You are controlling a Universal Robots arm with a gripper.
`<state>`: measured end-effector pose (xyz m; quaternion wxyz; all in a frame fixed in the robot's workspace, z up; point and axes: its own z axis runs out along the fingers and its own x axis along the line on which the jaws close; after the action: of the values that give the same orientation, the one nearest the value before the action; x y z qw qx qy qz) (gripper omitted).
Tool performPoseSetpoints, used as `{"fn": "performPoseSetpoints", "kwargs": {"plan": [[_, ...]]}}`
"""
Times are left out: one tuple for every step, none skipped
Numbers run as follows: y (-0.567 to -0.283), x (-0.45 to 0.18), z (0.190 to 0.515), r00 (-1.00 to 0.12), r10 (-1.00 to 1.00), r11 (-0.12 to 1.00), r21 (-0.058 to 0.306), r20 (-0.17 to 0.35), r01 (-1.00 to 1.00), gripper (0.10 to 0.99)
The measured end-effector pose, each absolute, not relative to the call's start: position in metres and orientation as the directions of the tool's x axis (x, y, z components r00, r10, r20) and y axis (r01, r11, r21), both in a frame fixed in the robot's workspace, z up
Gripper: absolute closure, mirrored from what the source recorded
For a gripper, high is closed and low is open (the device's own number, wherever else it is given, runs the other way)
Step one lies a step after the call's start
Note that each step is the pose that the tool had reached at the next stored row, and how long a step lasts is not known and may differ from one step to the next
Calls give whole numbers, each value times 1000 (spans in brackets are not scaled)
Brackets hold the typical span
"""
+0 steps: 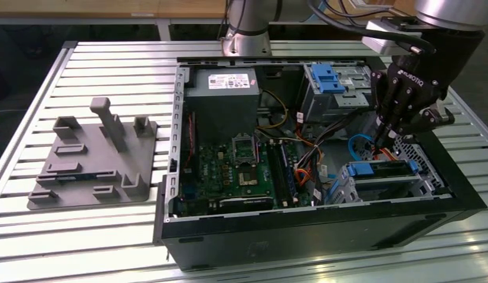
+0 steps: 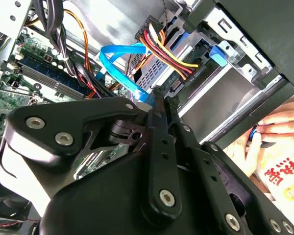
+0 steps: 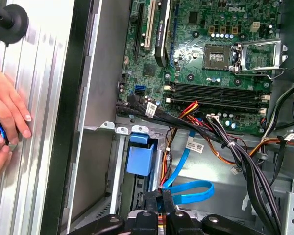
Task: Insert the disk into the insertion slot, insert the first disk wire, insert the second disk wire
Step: 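Insert the second disk wire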
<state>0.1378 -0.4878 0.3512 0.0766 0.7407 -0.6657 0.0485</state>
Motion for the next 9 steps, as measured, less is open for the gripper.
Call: {"fn": "performPoseSetpoints", "kwargs": {"plan": [[-488, 138, 351, 95, -980, -88, 49, 174, -995, 925], [-488, 138, 350, 79, -982, -71, 49, 174, -996, 925], [-488, 138, 349, 63, -983, -56, 49, 174, -997, 925], [-488, 138, 349, 48, -984, -40, 49, 174, -998, 925], [-488, 138, 348, 37, -984, -29, 49, 174, -998, 925], [-489, 138, 348, 34, -984, -26, 49, 173, -998, 925], [-490, 138, 348, 34, -985, -26, 49, 167, -998, 925], [-491, 138, 347, 34, -987, -27, 48, 158, -998, 925], [-492, 139, 347, 34, -988, -27, 48, 148, -998, 925]]}}
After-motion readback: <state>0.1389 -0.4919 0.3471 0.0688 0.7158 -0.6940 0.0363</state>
